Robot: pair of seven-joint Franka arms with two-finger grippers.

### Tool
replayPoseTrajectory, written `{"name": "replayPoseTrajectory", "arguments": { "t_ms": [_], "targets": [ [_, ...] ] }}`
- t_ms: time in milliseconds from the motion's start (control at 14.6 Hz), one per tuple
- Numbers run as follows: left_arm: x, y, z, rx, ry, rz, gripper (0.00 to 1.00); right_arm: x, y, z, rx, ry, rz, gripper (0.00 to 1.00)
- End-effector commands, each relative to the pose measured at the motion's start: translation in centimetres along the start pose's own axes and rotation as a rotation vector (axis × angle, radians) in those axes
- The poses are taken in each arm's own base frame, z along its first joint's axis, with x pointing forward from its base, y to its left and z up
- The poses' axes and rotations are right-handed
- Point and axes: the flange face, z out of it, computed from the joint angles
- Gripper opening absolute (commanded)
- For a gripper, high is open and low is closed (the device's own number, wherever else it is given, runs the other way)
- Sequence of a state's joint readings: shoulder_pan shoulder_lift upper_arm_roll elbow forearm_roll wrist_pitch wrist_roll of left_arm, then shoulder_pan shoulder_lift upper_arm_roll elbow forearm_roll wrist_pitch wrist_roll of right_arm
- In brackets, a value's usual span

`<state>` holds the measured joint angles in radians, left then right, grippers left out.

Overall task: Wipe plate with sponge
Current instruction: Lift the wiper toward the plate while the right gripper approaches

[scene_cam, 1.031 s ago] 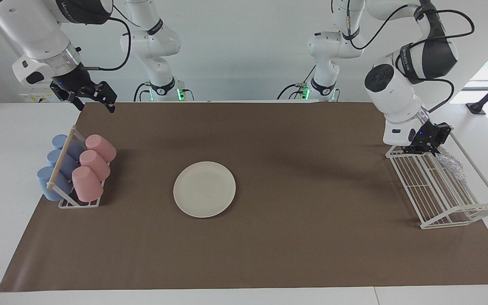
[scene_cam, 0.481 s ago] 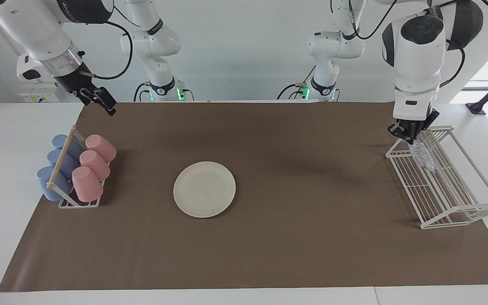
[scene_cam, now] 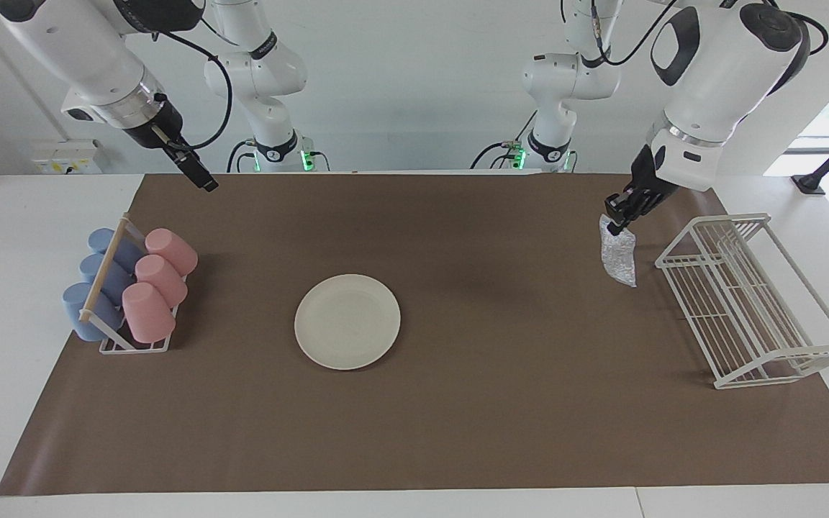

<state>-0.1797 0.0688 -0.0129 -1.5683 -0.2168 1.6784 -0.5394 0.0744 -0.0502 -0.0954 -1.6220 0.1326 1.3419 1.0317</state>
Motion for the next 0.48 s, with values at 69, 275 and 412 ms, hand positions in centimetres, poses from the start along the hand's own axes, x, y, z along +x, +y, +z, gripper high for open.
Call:
{"name": "replayPoseTrajectory", "arguments": {
  "t_ms": [69,275,412],
  "targets": [
    [-1.8,1.3,0.9,-0.175,-0.147,-0.075,0.00,-4.7,-1.6,0.6,-0.027,-0.008,0.194,1.00],
    [-3.4,1.5,2.3,-0.371,-0.238,-0.155,0.00,-8.4,-2.7,1.2,-0.051,0.013,0.197,1.00],
    [-5.6,2.4,3.8,-0.469,-0.298,-0.182,0.00,-9.7,-2.8,1.8,-0.070,0.014,0.180,1.00]
  ]
}}
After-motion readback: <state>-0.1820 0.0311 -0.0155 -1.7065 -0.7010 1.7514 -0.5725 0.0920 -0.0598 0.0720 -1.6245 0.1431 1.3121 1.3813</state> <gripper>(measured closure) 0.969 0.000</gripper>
